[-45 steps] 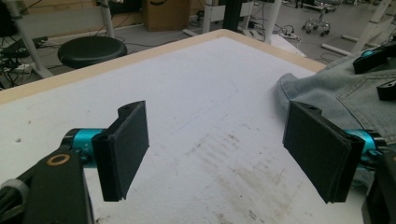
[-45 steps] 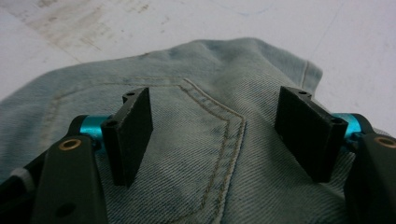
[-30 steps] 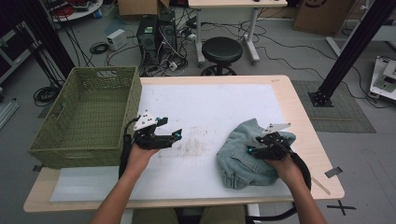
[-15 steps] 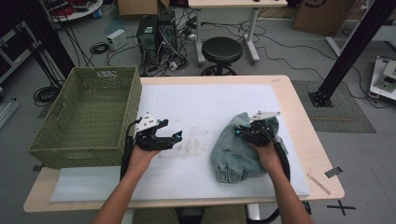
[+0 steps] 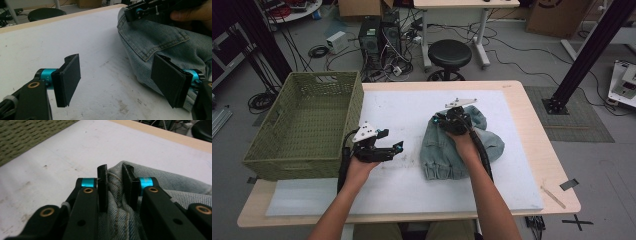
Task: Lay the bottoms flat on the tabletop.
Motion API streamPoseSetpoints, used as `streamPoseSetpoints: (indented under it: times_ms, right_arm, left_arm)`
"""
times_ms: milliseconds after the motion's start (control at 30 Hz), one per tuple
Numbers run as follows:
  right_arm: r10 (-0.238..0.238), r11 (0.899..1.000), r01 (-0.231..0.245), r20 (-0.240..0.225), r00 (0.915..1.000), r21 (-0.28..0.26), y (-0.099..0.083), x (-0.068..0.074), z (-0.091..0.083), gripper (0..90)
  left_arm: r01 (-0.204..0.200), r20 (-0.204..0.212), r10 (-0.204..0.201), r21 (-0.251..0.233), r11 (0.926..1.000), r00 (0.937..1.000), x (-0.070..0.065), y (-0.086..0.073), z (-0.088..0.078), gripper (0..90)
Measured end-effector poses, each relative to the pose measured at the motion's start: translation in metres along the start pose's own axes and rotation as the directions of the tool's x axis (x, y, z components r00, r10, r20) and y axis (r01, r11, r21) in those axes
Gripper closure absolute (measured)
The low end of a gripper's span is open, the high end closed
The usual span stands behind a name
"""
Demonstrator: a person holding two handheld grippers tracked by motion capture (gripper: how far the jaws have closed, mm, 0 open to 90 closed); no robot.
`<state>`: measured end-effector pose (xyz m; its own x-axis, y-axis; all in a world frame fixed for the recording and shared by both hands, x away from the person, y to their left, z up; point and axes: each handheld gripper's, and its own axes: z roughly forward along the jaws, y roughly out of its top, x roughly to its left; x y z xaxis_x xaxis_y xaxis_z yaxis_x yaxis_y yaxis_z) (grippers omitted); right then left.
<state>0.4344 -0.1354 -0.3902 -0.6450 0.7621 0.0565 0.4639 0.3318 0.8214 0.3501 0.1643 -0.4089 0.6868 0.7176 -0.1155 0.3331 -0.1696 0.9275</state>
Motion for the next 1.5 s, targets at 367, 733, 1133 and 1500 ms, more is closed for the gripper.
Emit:
streamPoseSetpoints:
  times_ms: [367, 733, 1133, 1500]
  right_arm:
    - [0.029, 0.986, -0.022, 0.04, 0.9988, -0.162, -0.011, -0.015, -0.072, 41.9]
    - [0.026, 0.986, -0.009, 0.101, 0.9945, -0.165, -0.045, -0.037, -0.125, 40.6]
    - [0.086, 0.985, -0.066, 0.118, 0.9894, -0.16, -0.069, -0.051, -0.131, 40.7]
    - [0.109, 0.982, -0.088, 0.123, 0.9865, -0.167, -0.076, -0.057, -0.132, 40.7]
  left_arm:
    - [0.001, 0.045, -0.001, 0.006, 1.0, 0.999, -0.013, -0.001, 0.01, 24.3]
    - [-0.023, 0.164, 0.011, 0.071, 0.9972, 0.9863, -0.047, -0.003, 0.047, 24.3]
    - [-0.118, 0.09, 0.098, 0.246, 0.9622, 0.9911, -0.075, -0.012, 0.088, 58.8]
    - [-0.06, -0.018, 0.065, 0.182, 0.9815, 0.9977, -0.051, -0.011, 0.067, 86.2]
